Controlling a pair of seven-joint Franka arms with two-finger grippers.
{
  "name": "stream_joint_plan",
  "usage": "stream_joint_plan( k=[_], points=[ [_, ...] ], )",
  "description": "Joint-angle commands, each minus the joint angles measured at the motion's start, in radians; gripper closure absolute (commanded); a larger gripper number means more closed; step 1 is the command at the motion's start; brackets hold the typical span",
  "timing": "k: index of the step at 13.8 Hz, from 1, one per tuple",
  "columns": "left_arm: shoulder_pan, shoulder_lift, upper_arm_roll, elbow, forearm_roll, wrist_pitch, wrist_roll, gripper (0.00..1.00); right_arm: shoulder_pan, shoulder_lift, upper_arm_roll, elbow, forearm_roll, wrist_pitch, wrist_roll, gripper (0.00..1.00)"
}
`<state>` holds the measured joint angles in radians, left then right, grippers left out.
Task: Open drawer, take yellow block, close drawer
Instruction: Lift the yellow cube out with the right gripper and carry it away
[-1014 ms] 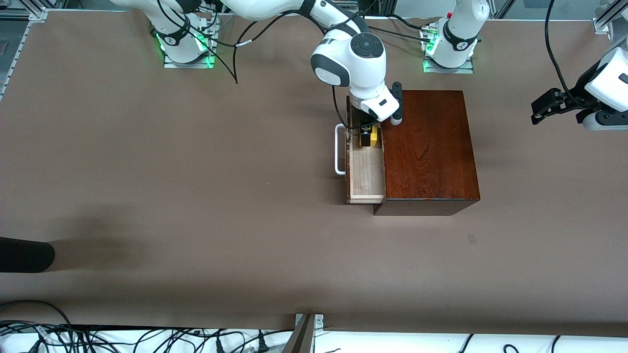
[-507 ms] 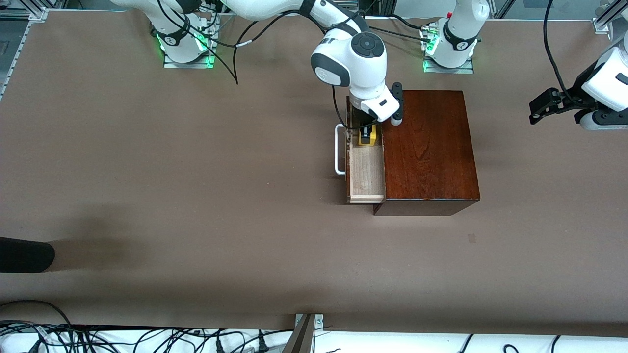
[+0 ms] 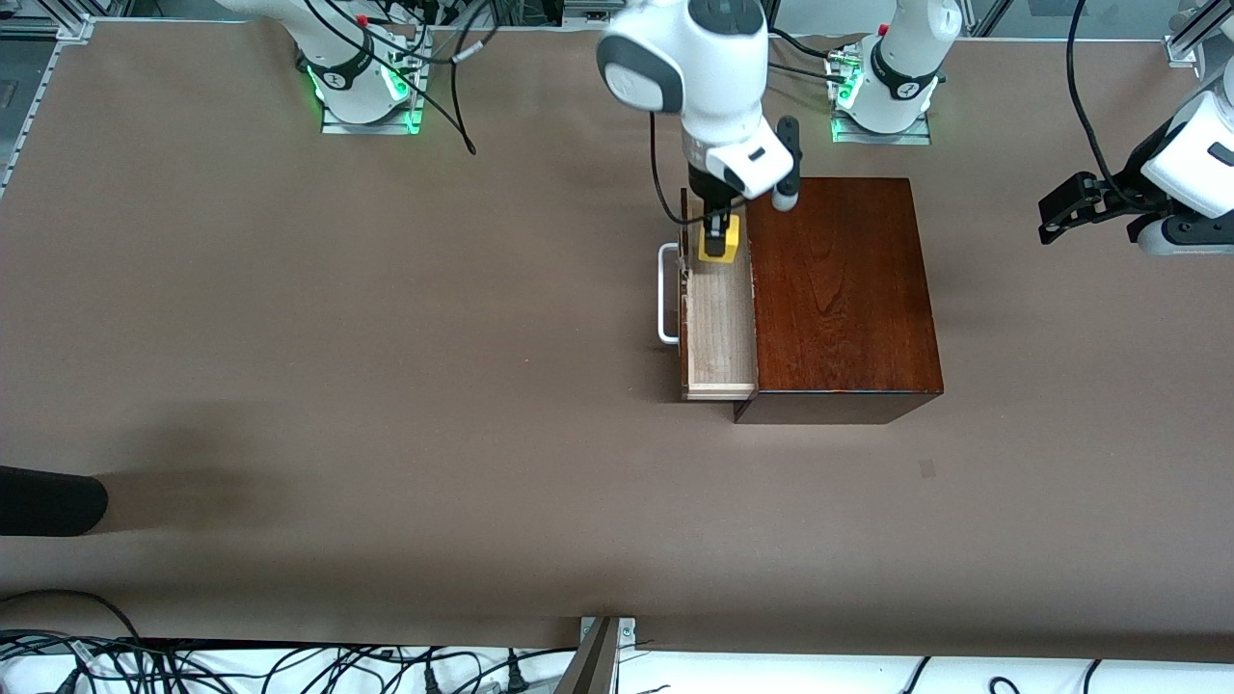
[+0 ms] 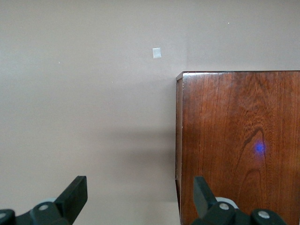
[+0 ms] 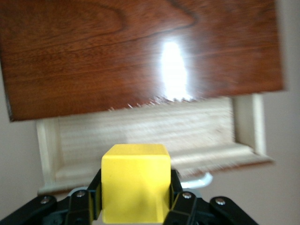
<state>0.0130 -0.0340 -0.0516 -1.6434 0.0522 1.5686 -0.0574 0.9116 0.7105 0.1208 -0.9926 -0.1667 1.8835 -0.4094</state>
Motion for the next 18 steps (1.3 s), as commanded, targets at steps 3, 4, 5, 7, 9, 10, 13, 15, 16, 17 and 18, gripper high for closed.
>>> stream_joint_plan(
  k=[3, 4, 5, 7, 9, 10, 13, 15, 16, 17, 18],
  points=[
    [-0.004, -0.007, 0.001, 0.011, -0.011, -0.018, 0.018, 0.0, -0.141, -0.121, -0.041, -0.012, -0.001, -0.058, 0.0, 1.0],
    [-0.01, -0.009, -0.013, 0.011, -0.02, -0.025, 0.018, 0.0, -0.184, -0.143, -0.041, -0.012, 0.001, -0.087, 0.0, 1.0],
    [-0.011, -0.007, -0.042, 0.013, -0.02, -0.044, 0.018, 0.0, -0.225, -0.152, -0.041, -0.012, 0.003, -0.111, -0.003, 1.0],
    [-0.013, -0.007, -0.121, 0.013, -0.02, -0.059, 0.025, 0.0, -0.324, -0.181, -0.039, -0.015, 0.041, -0.164, -0.009, 1.0],
    [-0.013, -0.003, -0.209, 0.013, -0.02, -0.061, 0.118, 0.0, -0.407, -0.235, -0.044, -0.071, 0.064, -0.172, -0.04, 1.0],
    [-0.015, 0.015, -0.255, 0.013, -0.022, -0.061, 0.157, 0.0, -0.443, -0.29, -0.055, -0.146, 0.067, -0.164, -0.04, 1.0],
    [-0.037, 0.094, -0.407, 0.019, -0.02, -0.052, 0.246, 0.0, -0.59, -0.445, -0.064, -0.413, 0.172, -0.1, -0.042, 1.0],
    [-0.062, 0.19, -0.509, 0.097, -0.02, -0.027, 0.29, 0.0, -0.649, -0.537, -0.072, -0.599, 0.191, -0.028, -0.032, 1.0],
    [-0.083, 0.247, -0.537, 0.138, -0.02, -0.018, 0.3, 0.0, -0.661, -0.56, -0.094, -0.657, 0.193, -0.008, -0.029, 1.0],
    [-0.111, 0.32, -0.551, 0.18, -0.02, 0.003, 0.333, 0.0, -0.663, -0.568, -0.122, -0.703, 0.193, 0.003, -0.025, 1.0],
    [-0.143, 0.376, -0.554, 0.213, -0.015, 0.03, 0.399, 0.0, -0.665, -0.568, -0.156, -0.742, 0.193, 0.018, -0.022, 1.0]
  ],
)
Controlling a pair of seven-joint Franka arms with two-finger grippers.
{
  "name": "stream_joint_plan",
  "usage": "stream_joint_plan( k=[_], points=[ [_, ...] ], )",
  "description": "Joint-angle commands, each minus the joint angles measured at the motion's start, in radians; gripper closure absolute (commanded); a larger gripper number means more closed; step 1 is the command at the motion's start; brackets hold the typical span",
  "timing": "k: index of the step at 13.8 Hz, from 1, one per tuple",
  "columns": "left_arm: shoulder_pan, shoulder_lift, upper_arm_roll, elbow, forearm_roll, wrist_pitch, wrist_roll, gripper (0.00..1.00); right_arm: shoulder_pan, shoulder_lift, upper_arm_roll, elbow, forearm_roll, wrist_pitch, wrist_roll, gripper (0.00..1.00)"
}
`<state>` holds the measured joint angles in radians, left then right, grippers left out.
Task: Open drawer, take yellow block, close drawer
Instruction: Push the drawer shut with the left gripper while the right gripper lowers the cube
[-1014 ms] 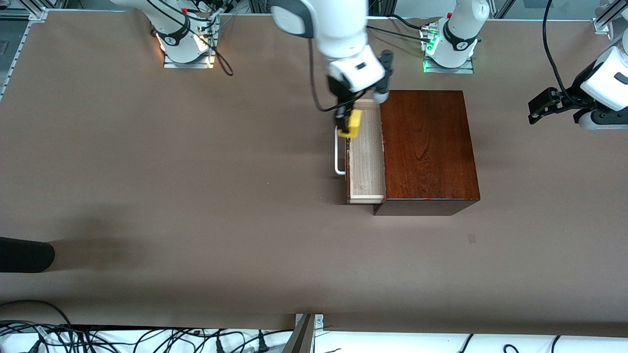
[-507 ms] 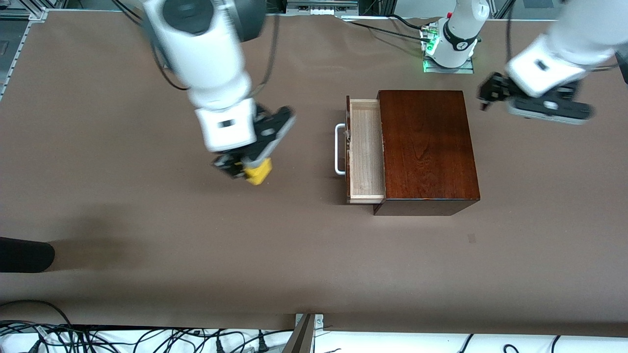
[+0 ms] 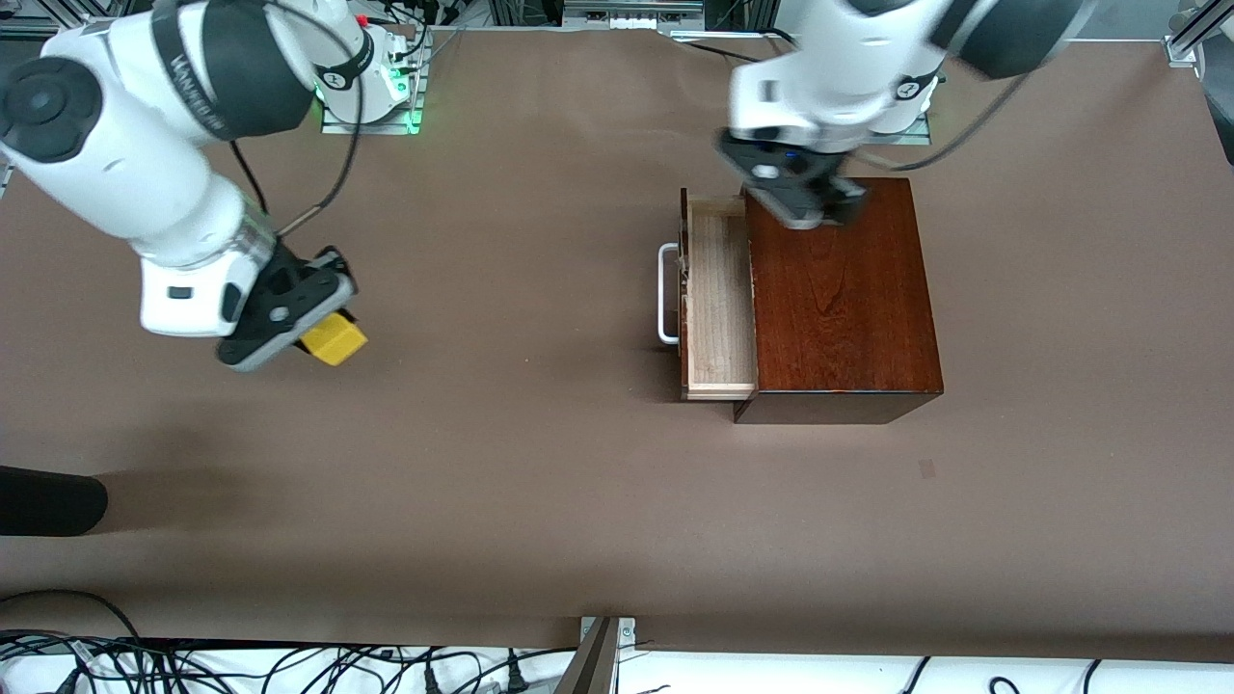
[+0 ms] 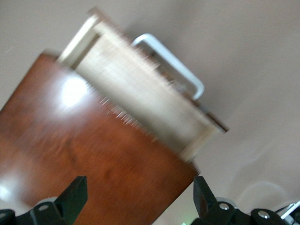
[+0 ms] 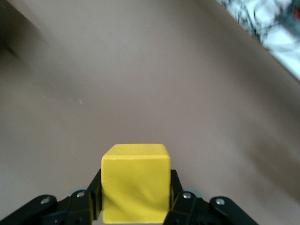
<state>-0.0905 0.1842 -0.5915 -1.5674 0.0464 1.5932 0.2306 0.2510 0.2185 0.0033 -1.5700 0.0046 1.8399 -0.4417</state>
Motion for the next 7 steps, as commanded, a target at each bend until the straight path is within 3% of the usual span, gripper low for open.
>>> stream_joint_plan(
  k=[1, 5, 7],
  points=[
    [-0.064, 0.2, -0.014, 0.148, -0.007, 0.051, 0.181, 0.0, -0.009, -0.076, -0.058, -0.207, 0.021, 0.088, 0.026, 1.0],
    [-0.138, 0.325, -0.011, 0.124, 0.065, 0.35, 0.39, 0.0, -0.042, -0.073, -0.098, -0.408, 0.021, 0.226, 0.198, 1.0],
    [-0.156, 0.378, -0.01, 0.121, 0.118, 0.399, 0.392, 0.0, -0.05, -0.073, -0.105, -0.511, 0.023, 0.332, 0.233, 1.0]
  ],
)
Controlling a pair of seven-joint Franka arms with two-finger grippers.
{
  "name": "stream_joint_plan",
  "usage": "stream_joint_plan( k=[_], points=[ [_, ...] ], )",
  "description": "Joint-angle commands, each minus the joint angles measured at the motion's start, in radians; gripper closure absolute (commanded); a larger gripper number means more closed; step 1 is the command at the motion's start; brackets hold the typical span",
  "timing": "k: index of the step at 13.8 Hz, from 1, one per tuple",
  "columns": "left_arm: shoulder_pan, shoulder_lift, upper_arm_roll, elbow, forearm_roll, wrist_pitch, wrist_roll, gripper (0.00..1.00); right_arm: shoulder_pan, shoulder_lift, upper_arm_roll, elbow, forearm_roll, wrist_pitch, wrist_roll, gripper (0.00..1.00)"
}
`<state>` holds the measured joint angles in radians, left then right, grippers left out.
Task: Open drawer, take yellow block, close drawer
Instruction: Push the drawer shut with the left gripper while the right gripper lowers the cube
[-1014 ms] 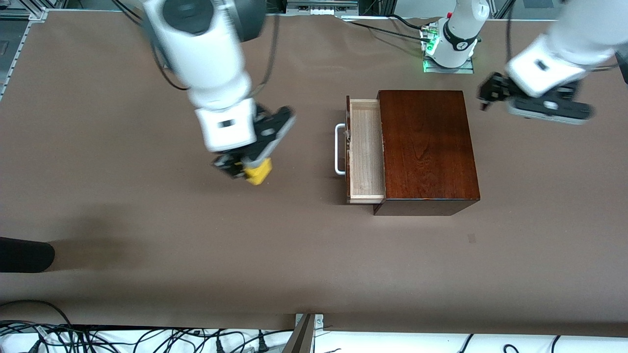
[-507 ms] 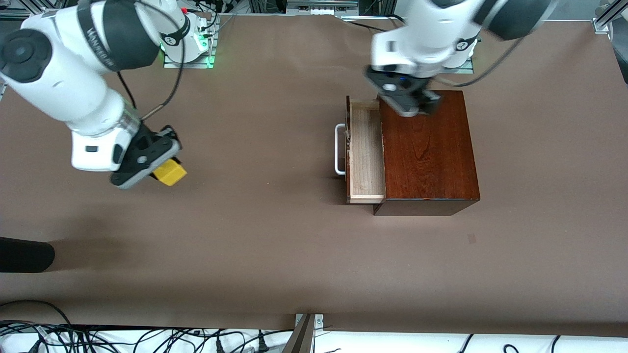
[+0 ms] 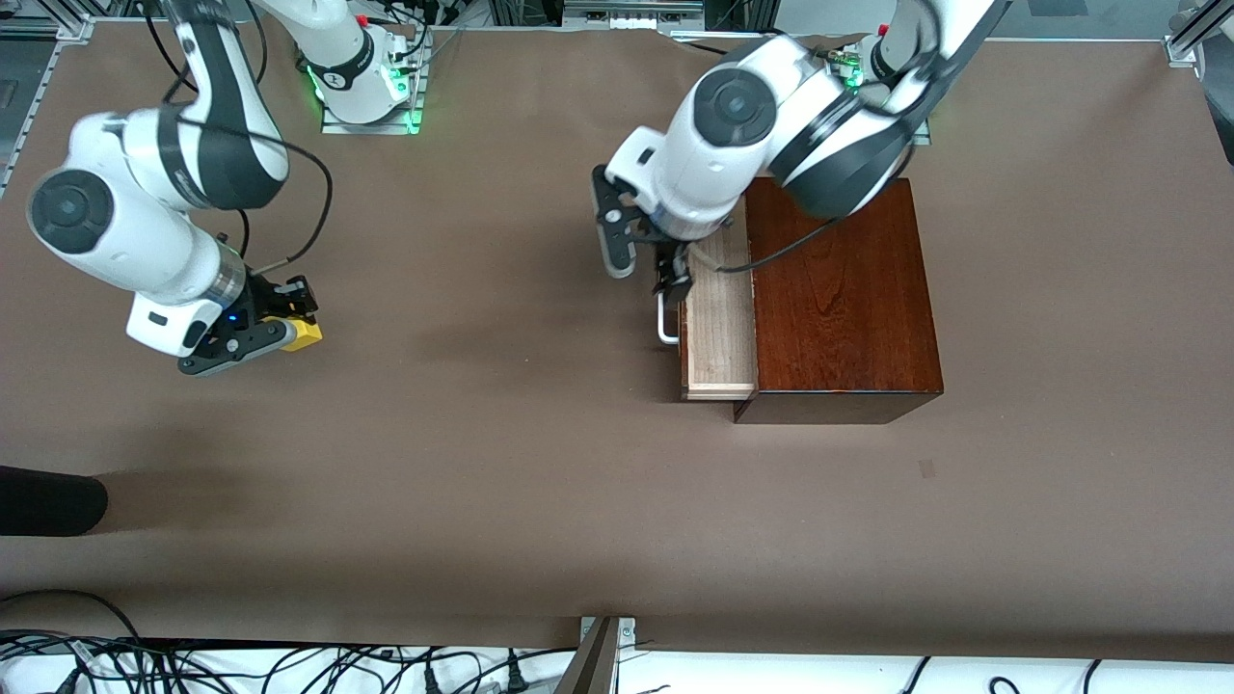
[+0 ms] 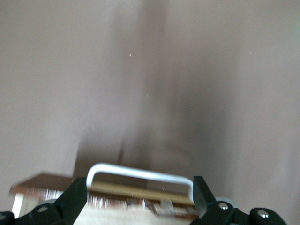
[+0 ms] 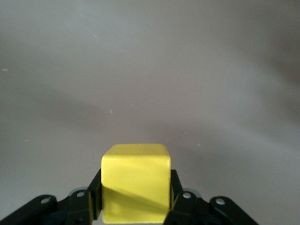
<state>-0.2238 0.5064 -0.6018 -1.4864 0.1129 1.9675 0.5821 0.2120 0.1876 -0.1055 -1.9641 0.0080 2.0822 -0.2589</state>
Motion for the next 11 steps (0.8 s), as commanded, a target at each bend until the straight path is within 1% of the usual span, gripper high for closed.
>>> stream_joint_plan(
  k=[1, 3, 4, 6, 7, 8, 9, 10, 11],
  points=[
    [-0.038, 0.085, 0.0, 0.031, 0.106, 0.06, 0.042, 0.0, -0.014, -0.043, 0.004, -0.168, 0.027, 0.126, 0.069, 1.0],
    [-0.075, 0.121, 0.0, -0.053, 0.226, 0.184, 0.019, 0.0, -0.016, -0.056, 0.004, -0.283, 0.05, 0.229, 0.073, 1.0],
    [-0.081, 0.141, 0.003, -0.084, 0.237, 0.192, -0.007, 0.0, -0.019, -0.056, 0.004, -0.329, 0.052, 0.286, 0.073, 1.0],
    [-0.078, 0.156, 0.007, -0.098, 0.243, 0.189, -0.01, 0.0, -0.029, -0.04, 0.004, -0.393, 0.053, 0.363, 0.073, 1.0],
    [-0.068, 0.156, 0.008, -0.1, 0.244, 0.173, 0.004, 0.0, -0.029, -0.027, 0.004, -0.418, 0.055, 0.402, 0.073, 1.0],
    [-0.062, 0.156, 0.011, -0.1, 0.246, 0.121, 0.027, 0.0, -0.029, -0.01, 0.004, -0.439, 0.056, 0.441, 0.075, 1.0],
    [-0.065, 0.155, 0.019, -0.097, 0.284, 0.058, 0.047, 0.0, -0.029, 0.01, 0.004, -0.45, 0.075, 0.472, 0.078, 1.0],
    [-0.071, 0.155, 0.016, -0.094, 0.357, -0.008, 0.05, 0.0, -0.029, 0.027, 0.004, -0.45, 0.102, 0.479, 0.084, 1.0],
    [-0.072, 0.152, 0.014, -0.089, 0.394, -0.069, 0.05, 0.0, -0.029, 0.039, 0.004, -0.45, 0.11, 0.486, 0.09, 1.0]
  ],
)
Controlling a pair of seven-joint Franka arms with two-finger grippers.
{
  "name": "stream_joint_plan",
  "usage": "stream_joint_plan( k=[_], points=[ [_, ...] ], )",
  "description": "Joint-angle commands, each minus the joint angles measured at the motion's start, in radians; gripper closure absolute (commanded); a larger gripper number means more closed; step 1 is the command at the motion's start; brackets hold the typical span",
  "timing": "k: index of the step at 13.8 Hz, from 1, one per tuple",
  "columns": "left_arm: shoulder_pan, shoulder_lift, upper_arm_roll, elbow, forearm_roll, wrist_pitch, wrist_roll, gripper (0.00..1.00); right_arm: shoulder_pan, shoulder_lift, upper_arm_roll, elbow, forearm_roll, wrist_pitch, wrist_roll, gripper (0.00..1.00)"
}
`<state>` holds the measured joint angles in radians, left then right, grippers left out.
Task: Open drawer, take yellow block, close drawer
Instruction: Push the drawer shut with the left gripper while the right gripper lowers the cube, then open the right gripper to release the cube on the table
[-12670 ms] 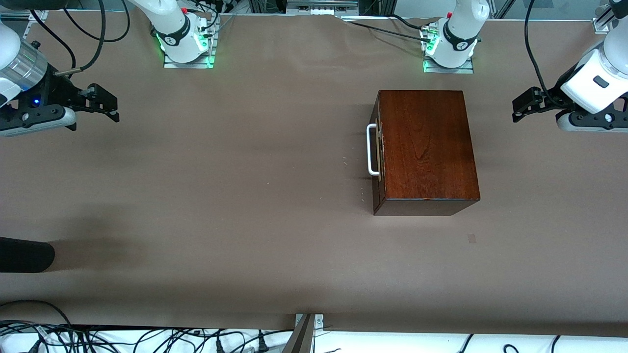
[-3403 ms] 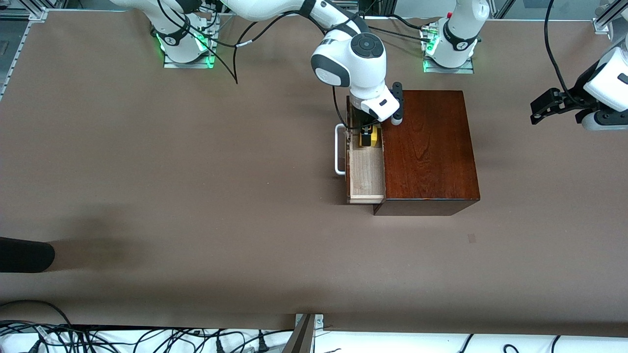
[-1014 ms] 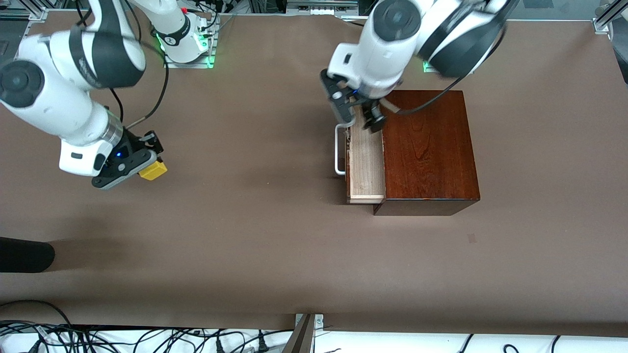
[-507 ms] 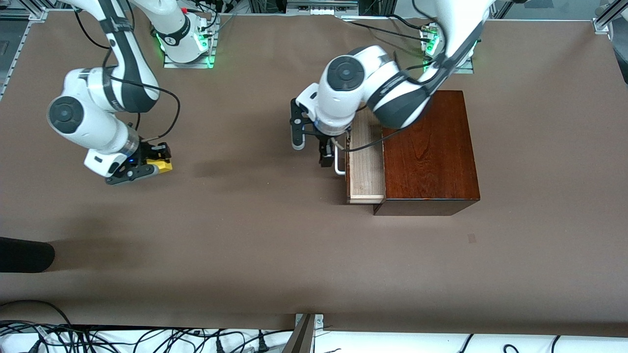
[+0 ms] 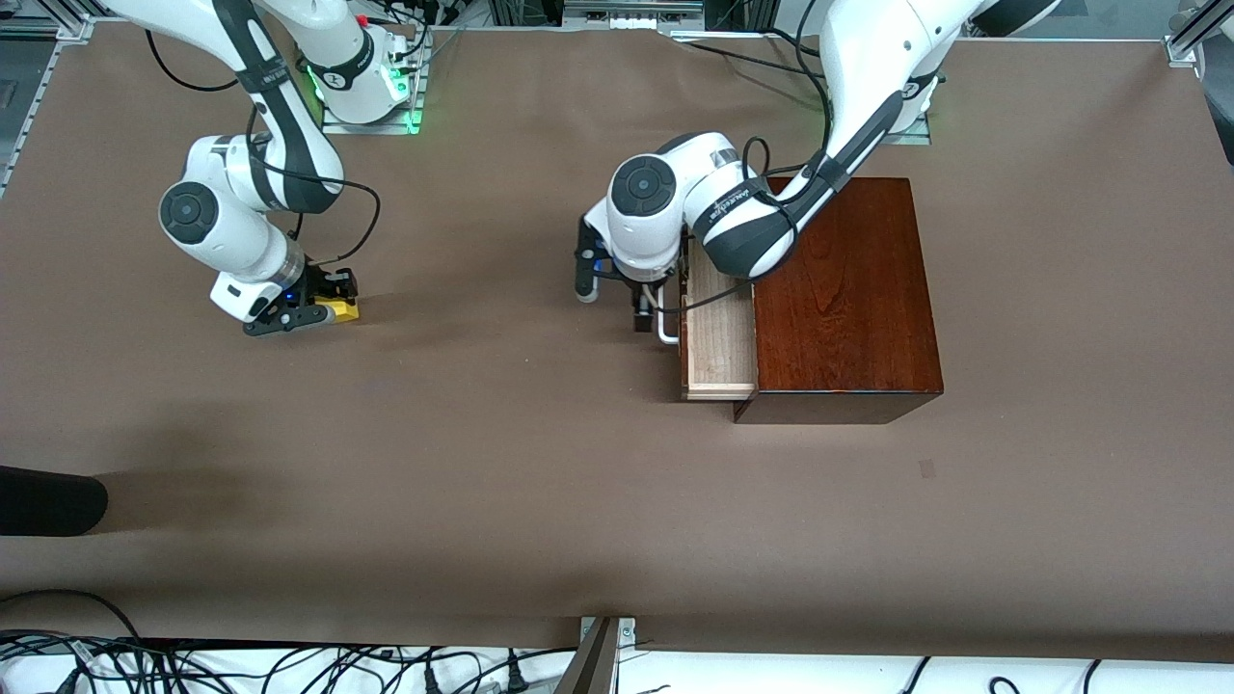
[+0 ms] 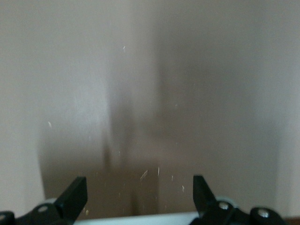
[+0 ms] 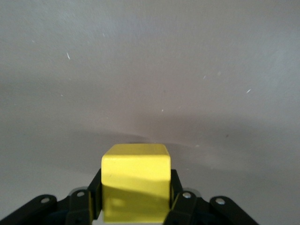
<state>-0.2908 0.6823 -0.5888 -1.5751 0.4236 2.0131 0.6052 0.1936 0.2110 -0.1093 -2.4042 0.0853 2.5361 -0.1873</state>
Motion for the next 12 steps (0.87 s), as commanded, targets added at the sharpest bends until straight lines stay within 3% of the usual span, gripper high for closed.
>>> stream_joint_plan(
  k=[1, 6, 7, 8, 9, 12],
  points=[
    [-0.004, -0.03, 0.001, 0.003, 0.092, -0.169, 0.027, 0.0, -0.011, 0.028, 0.008, -0.009, 0.033, 0.032, 0.06, 1.0],
    [0.051, -0.069, 0.004, 0.007, 0.093, -0.367, 0.033, 0.0, -0.009, 0.065, 0.016, -0.007, 0.031, 0.046, 0.147, 1.0],
    [0.061, -0.067, 0.001, 0.006, 0.093, -0.37, 0.034, 0.0, -0.009, 0.067, 0.016, -0.007, 0.03, 0.046, 0.143, 0.86],
    [0.059, -0.066, 0.001, 0.007, 0.093, -0.369, 0.036, 0.0, -0.009, 0.064, 0.017, -0.004, 0.03, 0.04, 0.134, 0.48],
    [0.055, -0.063, 0.001, 0.007, 0.093, -0.363, 0.033, 0.0, -0.008, 0.056, 0.016, -0.003, 0.028, 0.038, 0.132, 0.0],
    [0.055, -0.069, -0.009, 0.024, 0.075, -0.347, 0.019, 0.0, -0.008, -0.007, 0.016, 0.01, 0.028, 0.015, 0.121, 0.0]
  ],
)
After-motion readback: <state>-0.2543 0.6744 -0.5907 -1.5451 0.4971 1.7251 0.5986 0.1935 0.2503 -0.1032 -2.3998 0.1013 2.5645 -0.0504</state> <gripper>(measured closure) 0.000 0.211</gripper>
